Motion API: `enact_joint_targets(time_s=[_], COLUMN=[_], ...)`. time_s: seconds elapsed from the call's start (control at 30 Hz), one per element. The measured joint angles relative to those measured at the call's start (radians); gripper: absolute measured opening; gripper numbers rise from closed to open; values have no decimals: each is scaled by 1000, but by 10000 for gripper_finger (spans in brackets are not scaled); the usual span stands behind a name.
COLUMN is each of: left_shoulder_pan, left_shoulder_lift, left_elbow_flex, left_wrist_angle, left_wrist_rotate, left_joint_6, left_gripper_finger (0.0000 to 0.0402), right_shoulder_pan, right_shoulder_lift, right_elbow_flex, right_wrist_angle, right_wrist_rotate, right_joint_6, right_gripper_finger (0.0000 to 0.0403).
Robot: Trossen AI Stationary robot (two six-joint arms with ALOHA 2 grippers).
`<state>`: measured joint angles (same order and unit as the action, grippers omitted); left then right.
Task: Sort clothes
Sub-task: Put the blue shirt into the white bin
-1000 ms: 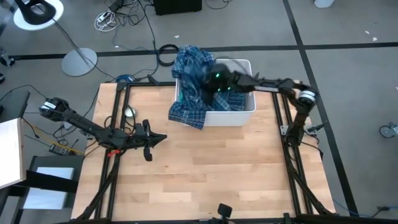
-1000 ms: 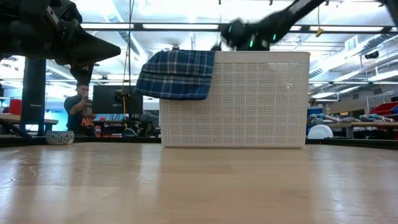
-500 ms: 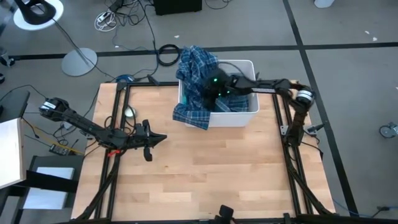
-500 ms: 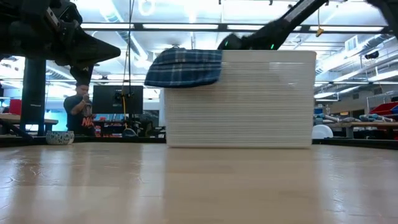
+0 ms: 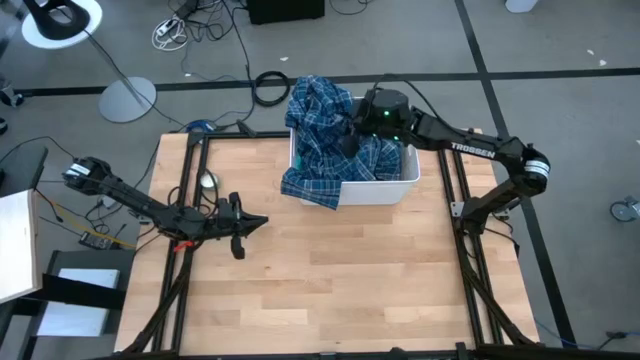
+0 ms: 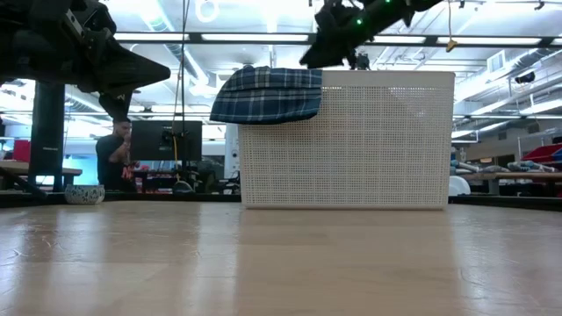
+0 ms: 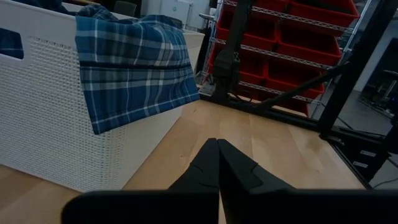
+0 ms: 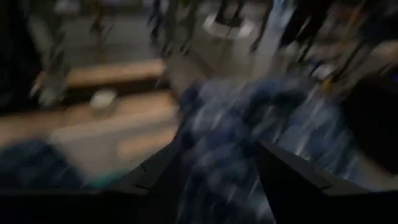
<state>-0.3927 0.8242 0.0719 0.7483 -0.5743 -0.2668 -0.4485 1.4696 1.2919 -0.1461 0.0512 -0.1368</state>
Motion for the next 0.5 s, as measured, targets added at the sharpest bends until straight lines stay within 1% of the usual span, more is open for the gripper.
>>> enact_joint_targets(time_s=[0.1, 0.2, 0.27, 0.4, 0.5], left_shoulder_pan=[0, 0, 0, 0, 0], left_shoulder_lift=[0, 0, 0, 0, 0], left_elbow_flex=[0, 0, 0, 0, 0], left_wrist_angle=[3, 5, 6, 5, -2], left_wrist_rotate=[-1, -4, -5, -5, -5], left_joint_6=[0, 0, 0, 0, 0], left_gripper_finger=[2, 2, 2, 2, 2], right_shoulder_pan=[0, -1, -5, -17, -31], right_shoulder_lift=[29, 103, 163, 285, 363], right_elbow_flex=[2, 2, 2, 2, 1], right_wrist_angle=[178, 331, 396, 418, 335], right_wrist_rotate=[45, 46, 46, 45, 42], right_joint_6=[-2, 0, -5, -15, -5], right_gripper_finger=[195, 190, 186, 180, 173])
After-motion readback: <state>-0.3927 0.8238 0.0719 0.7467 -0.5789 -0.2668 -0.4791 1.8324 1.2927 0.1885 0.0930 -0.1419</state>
